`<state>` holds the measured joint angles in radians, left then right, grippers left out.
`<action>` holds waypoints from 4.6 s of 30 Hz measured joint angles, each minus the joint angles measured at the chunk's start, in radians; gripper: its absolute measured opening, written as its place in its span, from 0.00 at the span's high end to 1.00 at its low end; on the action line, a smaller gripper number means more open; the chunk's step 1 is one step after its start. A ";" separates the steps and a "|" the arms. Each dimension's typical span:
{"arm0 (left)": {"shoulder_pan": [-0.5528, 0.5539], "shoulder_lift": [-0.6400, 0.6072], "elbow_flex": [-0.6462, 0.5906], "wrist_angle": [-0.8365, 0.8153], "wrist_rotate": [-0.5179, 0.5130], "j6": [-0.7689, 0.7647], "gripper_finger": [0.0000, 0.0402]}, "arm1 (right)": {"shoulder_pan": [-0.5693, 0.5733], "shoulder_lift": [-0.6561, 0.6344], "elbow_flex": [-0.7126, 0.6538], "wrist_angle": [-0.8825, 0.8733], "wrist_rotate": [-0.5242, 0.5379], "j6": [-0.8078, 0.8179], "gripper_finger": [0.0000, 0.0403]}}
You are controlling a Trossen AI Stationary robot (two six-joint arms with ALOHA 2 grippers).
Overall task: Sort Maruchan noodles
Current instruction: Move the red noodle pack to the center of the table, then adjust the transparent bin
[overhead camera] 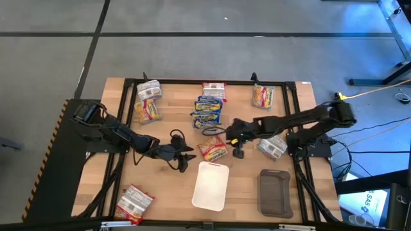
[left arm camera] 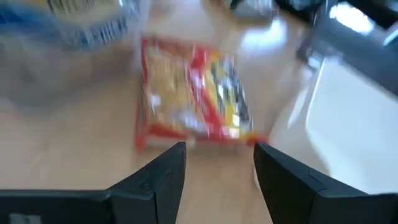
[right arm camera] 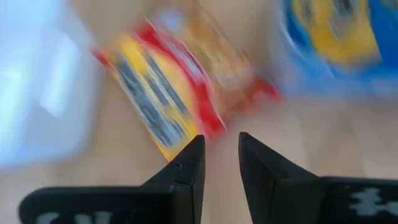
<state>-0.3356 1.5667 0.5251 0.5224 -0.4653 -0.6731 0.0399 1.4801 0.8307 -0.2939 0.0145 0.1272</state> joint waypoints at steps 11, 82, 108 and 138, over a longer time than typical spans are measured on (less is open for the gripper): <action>0.027 0.000 0.000 -0.083 -0.004 0.026 0.54 | 0.007 0.129 -0.195 0.376 0.014 0.075 0.81; -0.103 -0.143 0.014 -0.881 -0.166 -0.727 0.54 | 0.091 0.617 0.606 0.096 0.063 -0.206 0.81; -0.294 0.045 0.066 -0.481 -0.199 -0.637 0.54 | 0.065 0.640 0.663 0.032 0.092 -0.266 0.81; -0.215 -0.187 0.206 -1.130 -0.483 -0.671 0.54 | 0.098 0.361 0.664 -0.332 0.161 -0.159 0.81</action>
<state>-0.5511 1.3792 0.7315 -0.6077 -0.9479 -1.3439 0.1376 1.8410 1.4949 -0.6256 0.1752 -0.0321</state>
